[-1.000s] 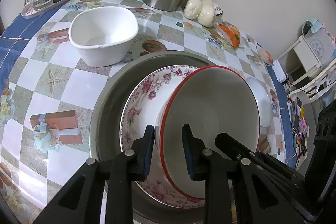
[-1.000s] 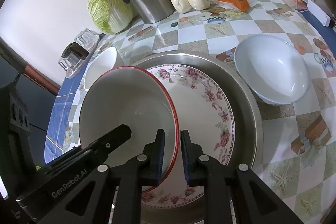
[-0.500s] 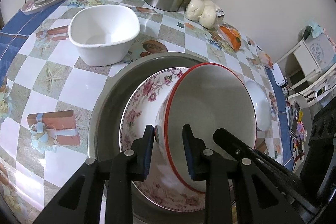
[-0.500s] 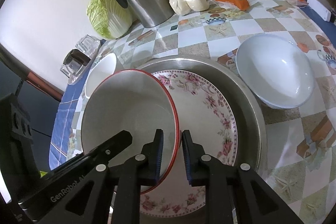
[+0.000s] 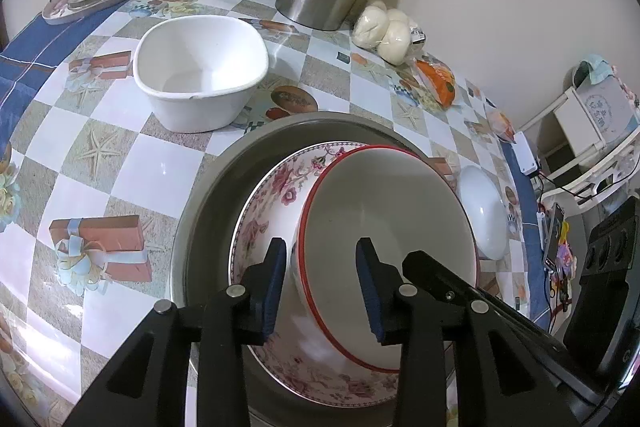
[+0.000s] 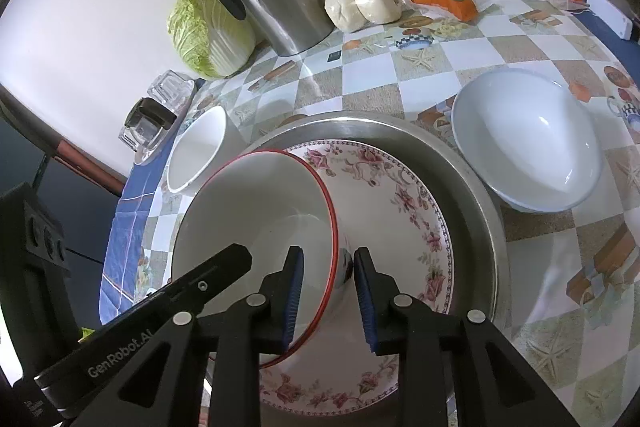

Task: Organize plates and bowls
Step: 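Carry the red-rimmed bowl over the basin and lower it onto the plate, then open both tools and release the red-rimmed bowl on the plate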

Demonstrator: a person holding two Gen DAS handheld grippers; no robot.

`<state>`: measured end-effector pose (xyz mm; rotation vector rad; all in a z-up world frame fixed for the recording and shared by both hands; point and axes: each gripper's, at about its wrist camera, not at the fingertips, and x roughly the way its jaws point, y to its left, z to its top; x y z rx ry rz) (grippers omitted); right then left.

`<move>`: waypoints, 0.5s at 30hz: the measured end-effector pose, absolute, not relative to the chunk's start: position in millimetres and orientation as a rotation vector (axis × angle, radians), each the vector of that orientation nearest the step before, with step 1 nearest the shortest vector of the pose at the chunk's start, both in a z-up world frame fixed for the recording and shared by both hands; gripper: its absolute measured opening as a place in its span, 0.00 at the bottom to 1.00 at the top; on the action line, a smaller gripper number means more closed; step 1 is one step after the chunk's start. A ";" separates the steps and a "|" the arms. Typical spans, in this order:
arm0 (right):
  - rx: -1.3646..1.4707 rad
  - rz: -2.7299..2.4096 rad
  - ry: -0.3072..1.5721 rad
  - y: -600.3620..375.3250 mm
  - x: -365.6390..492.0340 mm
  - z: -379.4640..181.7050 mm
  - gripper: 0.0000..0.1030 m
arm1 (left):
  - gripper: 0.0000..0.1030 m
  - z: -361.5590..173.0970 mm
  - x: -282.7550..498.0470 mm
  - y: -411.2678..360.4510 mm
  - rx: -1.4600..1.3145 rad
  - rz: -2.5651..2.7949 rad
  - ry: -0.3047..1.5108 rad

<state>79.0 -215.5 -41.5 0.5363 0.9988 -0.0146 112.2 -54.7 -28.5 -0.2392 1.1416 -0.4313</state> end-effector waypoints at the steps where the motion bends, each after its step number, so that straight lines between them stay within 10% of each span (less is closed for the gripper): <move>1: 0.536 -0.015 0.999 -215.3 78.9 -41.5 0.28 | 0.36 -28.3 112.1 -54.8 -0.239 -0.431 1.143; 15: 0.487 -0.050 0.988 -215.7 72.9 -30.4 0.28 | 0.54 -12.4 106.2 -50.4 -0.216 -0.413 1.099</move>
